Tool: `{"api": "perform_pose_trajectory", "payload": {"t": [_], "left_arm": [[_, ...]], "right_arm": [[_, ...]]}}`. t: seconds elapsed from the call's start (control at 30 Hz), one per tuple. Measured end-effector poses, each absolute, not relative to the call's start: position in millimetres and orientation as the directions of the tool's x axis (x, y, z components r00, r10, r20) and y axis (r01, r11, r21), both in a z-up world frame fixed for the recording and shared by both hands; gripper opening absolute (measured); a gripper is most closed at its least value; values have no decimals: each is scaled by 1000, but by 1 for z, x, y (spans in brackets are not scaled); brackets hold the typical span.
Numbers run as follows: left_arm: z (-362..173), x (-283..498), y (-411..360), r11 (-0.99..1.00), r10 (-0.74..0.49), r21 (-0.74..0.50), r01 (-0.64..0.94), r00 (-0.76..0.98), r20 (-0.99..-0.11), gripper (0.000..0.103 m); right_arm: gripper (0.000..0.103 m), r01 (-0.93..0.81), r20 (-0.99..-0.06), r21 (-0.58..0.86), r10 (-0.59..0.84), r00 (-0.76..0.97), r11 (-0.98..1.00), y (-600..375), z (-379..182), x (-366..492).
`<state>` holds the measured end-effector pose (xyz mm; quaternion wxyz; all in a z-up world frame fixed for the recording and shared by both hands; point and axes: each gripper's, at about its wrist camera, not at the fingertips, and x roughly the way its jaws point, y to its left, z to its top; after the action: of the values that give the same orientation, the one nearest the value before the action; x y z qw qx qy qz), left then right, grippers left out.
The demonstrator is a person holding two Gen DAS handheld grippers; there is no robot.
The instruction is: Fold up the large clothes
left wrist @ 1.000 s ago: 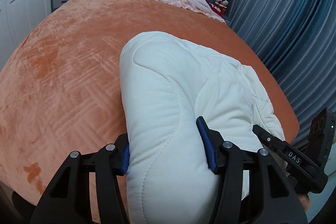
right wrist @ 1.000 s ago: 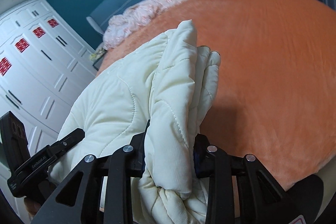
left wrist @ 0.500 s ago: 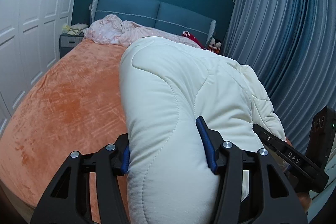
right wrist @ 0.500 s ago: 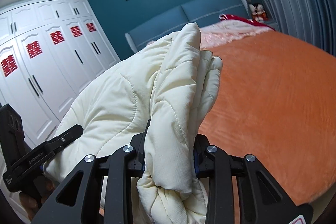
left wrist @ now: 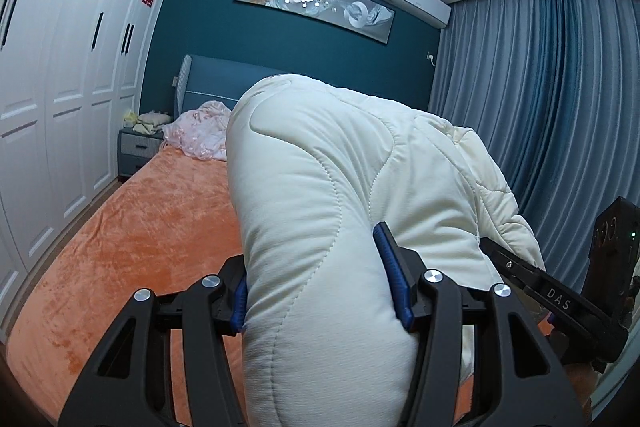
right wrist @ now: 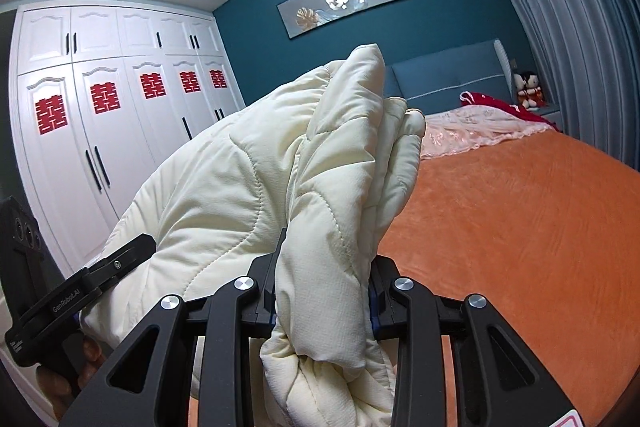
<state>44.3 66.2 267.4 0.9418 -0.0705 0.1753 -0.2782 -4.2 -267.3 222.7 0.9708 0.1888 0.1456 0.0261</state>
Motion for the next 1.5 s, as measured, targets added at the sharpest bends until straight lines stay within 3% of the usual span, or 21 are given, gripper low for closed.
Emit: {"api": "perform_pose_trajectory", "payload": {"t": [0.2,0.47,0.97,1.33,1.5], "left_arm": [[273,67,80,827,-556,-241,508,802,-217,52],[248,125,79,814,-569,-280,509,796,-206,52],[95,252,70,827,-551,-382,413,732,-400,52],[-24,286,60,870,-492,-347,349,642,-588,52],[-58,288,65,878,-479,-344,334,626,-616,54]], "right_arm": [[30,-23,-238,313,102,966,949,-253,237,21],[30,-27,-257,281,102,961,959,-250,222,78],[31,-4,-446,293,141,884,956,-257,98,194],[31,87,-627,325,146,765,942,-250,-20,225],[33,100,-662,325,151,734,940,-245,-51,226]]}}
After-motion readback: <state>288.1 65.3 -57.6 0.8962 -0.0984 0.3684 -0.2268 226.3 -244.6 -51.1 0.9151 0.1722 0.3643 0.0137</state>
